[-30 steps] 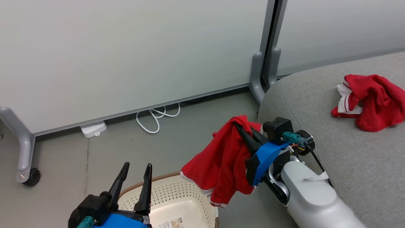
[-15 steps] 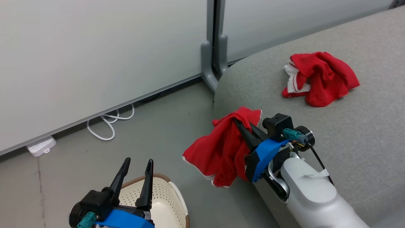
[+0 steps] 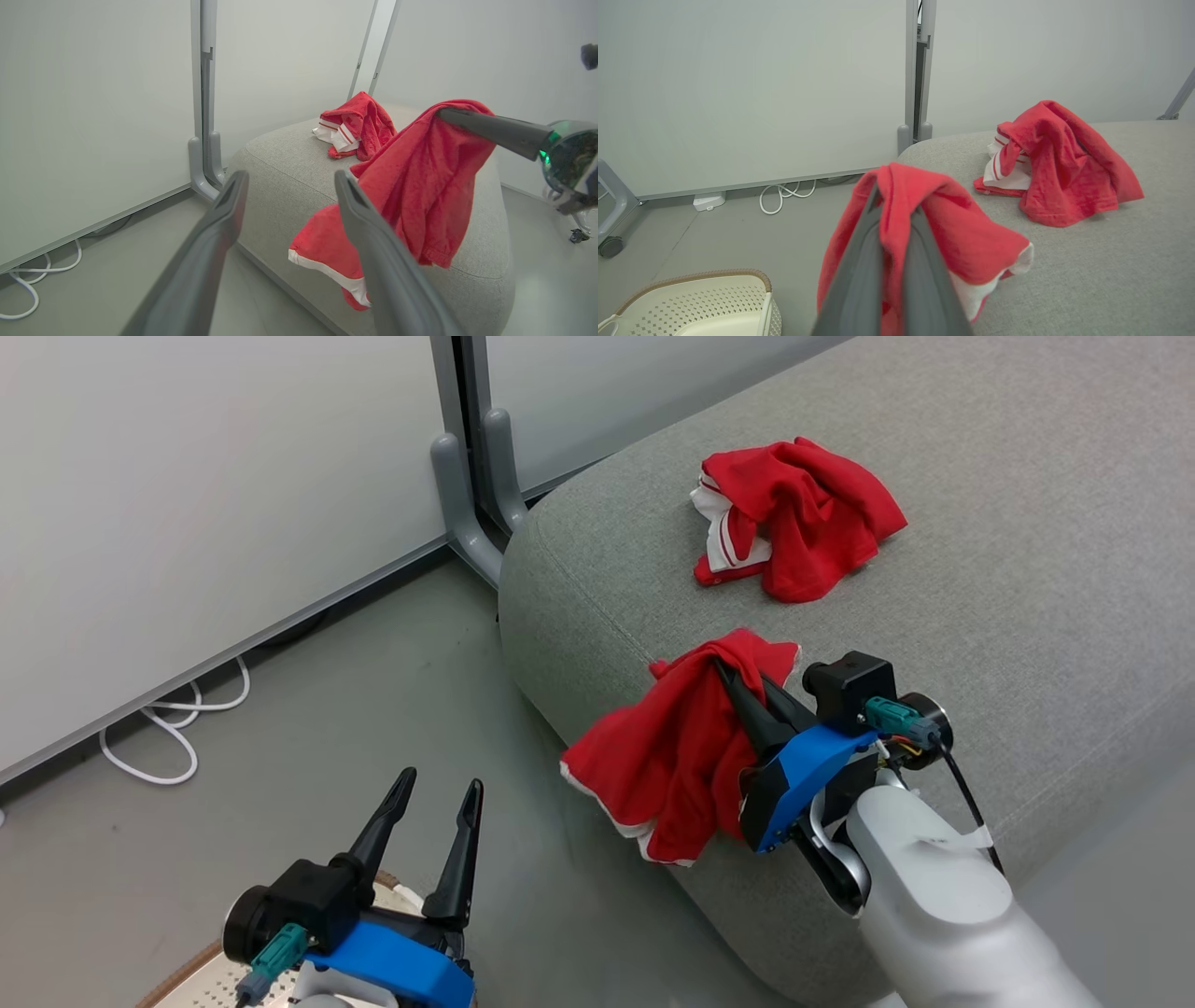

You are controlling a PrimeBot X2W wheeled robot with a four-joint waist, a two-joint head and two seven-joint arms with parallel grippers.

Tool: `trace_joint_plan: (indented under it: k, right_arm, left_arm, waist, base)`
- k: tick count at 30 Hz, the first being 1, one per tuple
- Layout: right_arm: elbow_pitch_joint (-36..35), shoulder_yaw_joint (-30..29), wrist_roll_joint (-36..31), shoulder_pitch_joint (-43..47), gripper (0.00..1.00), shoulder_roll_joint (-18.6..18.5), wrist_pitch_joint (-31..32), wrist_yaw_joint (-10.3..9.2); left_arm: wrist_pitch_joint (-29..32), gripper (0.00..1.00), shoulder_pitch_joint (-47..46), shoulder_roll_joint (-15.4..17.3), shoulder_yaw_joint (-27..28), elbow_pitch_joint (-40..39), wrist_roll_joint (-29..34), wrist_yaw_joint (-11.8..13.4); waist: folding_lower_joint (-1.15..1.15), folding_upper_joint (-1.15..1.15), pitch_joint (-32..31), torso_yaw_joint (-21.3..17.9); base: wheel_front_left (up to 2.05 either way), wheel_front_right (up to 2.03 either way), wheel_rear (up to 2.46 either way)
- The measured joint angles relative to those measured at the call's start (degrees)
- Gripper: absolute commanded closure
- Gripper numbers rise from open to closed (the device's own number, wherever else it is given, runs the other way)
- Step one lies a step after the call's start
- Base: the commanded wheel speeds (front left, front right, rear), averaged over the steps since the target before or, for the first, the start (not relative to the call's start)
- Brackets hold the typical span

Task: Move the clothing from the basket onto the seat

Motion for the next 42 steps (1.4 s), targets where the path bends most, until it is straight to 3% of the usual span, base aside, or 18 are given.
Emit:
trace_joint_plan:
  k: [18, 24, 31, 36, 42]
  right_arm:
    - [-2.9, -4.6, -1.8, 0.3, 1.0, 0.1, 0.0, 0.0]
    - [-4.3, -14.7, -4.4, -13.4, 1.0, -0.8, 0.8, 0.0]
    - [-8.9, -28.3, -4.0, -26.9, 1.0, -11.8, 3.8, 0.0]
    - [-10.1, -38.6, -5.1, -30.4, 1.0, -16.1, 4.2, -0.01]
    - [-7.0, -45.8, -6.5, -28.6, 1.0, -16.1, 2.9, 0.0]
  left_arm:
    - [0.0, 0.0, -2.4, 1.7, -0.9, 0.8, -1.0, 0.0]
    - [0.0, 0.0, -4.5, 3.7, 0.4, -1.8, 1.3, 0.0]
    - [3.0, 0.0, -11.9, 7.0, -1.3, -6.9, 3.5, 0.0]
    - [5.9, 0.0, -15.7, 10.0, -1.4, -12.1, 4.4, 0.0]
    - [8.2, 0.0, -19.5, 11.3, -1.9, -16.8, 5.4, 0.0]
  waist:
    - [0.0, 0.0, 3.3, -0.7]
    - [0.0, 0.0, 8.8, -1.1]
    - [0.0, 0.0, 18.7, 0.5]
    - [0.01, 0.0, 26.5, 2.2]
    - [0.02, 0.0, 34.9, 4.9]
  base:
    - [0.0, 0.0, 0.0]
    - [0.0, 0.0, 0.0]
    - [0.0, 0.0, 0.0]
    - [0.0, 0.0, 0.0]
    - [0.0, 0.0, 0.0]
